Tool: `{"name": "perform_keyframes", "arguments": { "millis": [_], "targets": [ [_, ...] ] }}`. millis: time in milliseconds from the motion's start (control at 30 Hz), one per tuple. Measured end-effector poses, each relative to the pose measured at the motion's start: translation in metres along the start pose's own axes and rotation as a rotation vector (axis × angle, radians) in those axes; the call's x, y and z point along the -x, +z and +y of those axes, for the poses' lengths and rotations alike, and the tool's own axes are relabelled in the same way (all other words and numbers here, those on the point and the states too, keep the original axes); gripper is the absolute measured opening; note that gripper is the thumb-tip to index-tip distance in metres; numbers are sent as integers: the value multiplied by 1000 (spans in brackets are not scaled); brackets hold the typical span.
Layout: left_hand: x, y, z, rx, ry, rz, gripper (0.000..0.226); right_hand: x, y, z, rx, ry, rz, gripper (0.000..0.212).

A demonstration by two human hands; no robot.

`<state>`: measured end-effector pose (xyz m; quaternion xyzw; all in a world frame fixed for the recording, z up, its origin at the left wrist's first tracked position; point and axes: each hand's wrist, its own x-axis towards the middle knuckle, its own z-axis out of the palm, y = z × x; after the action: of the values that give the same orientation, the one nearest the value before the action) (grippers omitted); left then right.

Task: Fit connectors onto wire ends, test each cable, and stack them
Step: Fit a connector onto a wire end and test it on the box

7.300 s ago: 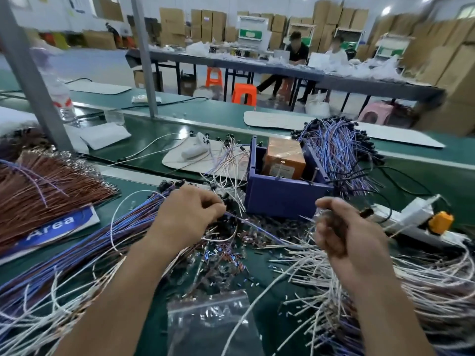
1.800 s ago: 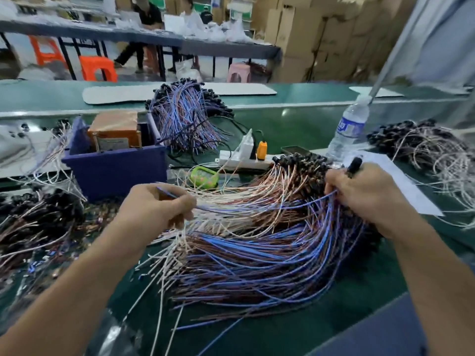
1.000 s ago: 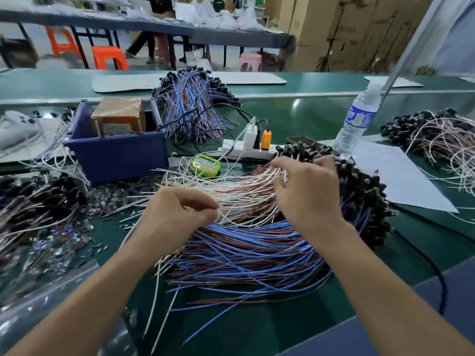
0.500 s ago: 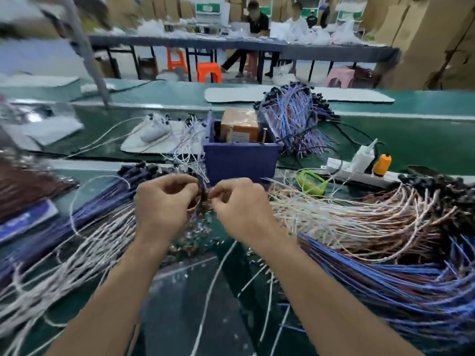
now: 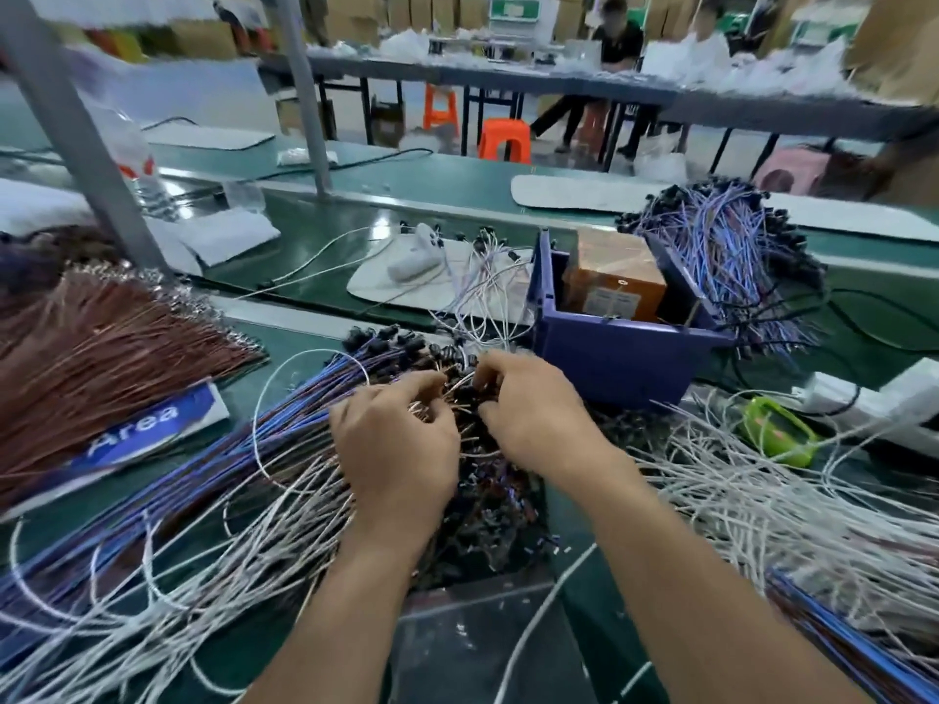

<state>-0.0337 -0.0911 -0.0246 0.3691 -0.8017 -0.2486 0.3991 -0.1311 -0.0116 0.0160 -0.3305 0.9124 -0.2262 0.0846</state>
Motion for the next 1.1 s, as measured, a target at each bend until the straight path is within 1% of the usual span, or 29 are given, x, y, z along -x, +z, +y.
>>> {"name": "perform_keyframes", "arguments": {
  "millis": [67, 100, 200, 300, 333, 433, 500, 567, 600, 633, 700, 733, 800, 833, 900, 1000, 1033, 1067, 1100],
  "targets": [
    [-1, 1, -2, -1, 34, -41, 28, -3, 0, 2, 6, -12, -45, 29],
    [-1, 1, -2, 3, 48, -58, 30, -4, 1, 4, -22, -21, -35, 27],
    [-2, 2, -2, 12, 70, -82, 34, -2, 5, 7, -171, -61, 138, 9],
    [-1, 3, -2, 21, 90, -52, 34, 4, 7, 10, -283, -96, 254, 5],
    [0, 2, -3, 23, 93, -35, 33, 7, 5, 10, -353, -95, 283, 5],
    [-1, 1, -4, -5, 91, 7, 21, 18, -4, 14, -687, 2, 359, 9],
    [0, -1, -4, -31, 108, 20, 16, 26, -12, 19, -1009, 111, 378, 18],
    [2, -2, -1, -23, 147, 21, 15, 35, -19, 20, -1406, 186, 342, 22],
    [4, -3, 1, -9, 188, 20, 15, 39, -20, 19, -1527, 185, 307, 19],
    [7, -3, 4, 4, 242, 16, 14, 44, -21, 18, -1556, 162, 251, 17],
    [12, -4, 10, 19, 369, -6, 14, 53, -21, 16, -1503, 100, 142, 19],
    [14, -4, 13, 32, 425, -27, 14, 57, -22, 16, -1493, 92, 135, 21],
    [17, -5, 17, 82, 494, -78, 15, 63, -31, 21, -1564, 137, 207, 24],
    [17, -5, 19, 113, 506, -109, 17, 66, -38, 27, -1651, 170, 256, 25],
    [18, -4, 19, 170, 502, -166, 21, 72, -57, 47, -1888, 211, 340, 27],
    [15, -5, 15, 246, 436, -222, 17, 83, -86, 87, -2226, 198, 437, 27],
    [14, -5, 14, 287, 399, -266, 17, 88, -94, 100, -2277, 195, 463, 28],
    [13, -6, 14, 327, 356, -316, 25, 93, -99, 111, -2273, 196, 484, 29],
    [12, -7, 14, 367, 322, -361, 34, 98, -102, 120, -2213, 200, 501, 30]
  ]
}}
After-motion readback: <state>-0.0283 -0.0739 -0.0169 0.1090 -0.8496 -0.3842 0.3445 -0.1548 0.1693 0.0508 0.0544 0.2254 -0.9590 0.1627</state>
